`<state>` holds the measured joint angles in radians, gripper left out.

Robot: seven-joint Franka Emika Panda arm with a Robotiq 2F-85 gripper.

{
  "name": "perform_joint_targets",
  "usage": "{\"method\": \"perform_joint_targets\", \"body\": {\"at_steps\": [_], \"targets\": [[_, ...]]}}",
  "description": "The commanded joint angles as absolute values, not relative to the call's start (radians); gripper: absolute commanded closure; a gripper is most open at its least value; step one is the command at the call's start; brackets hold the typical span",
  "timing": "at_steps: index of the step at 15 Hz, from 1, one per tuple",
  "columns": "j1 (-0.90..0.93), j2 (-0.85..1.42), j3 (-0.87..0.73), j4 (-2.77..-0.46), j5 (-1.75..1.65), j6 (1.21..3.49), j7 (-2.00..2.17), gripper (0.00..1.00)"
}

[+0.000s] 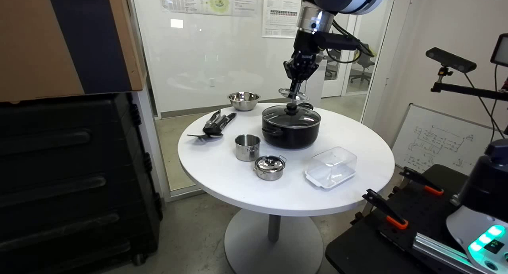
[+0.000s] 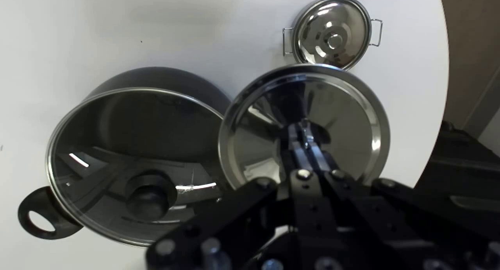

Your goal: Take the silver lid from the table and put it on the silver pot

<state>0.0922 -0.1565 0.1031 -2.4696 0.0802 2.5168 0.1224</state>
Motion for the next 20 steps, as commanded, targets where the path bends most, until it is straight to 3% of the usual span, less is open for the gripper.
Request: {"method": "perform_joint_targets", "body": {"at_steps": [1,9,20], "targets": [[0.092,-0.153,0.102,-2.467,0.08,2.516,0.122,0.98],[0.095,-0.096,0.105,-2.433,0.092,2.53,0.135,1.0],[0.161,0.225,0.135,-2.151,-0.023,2.534,0.215,1.0]]}}
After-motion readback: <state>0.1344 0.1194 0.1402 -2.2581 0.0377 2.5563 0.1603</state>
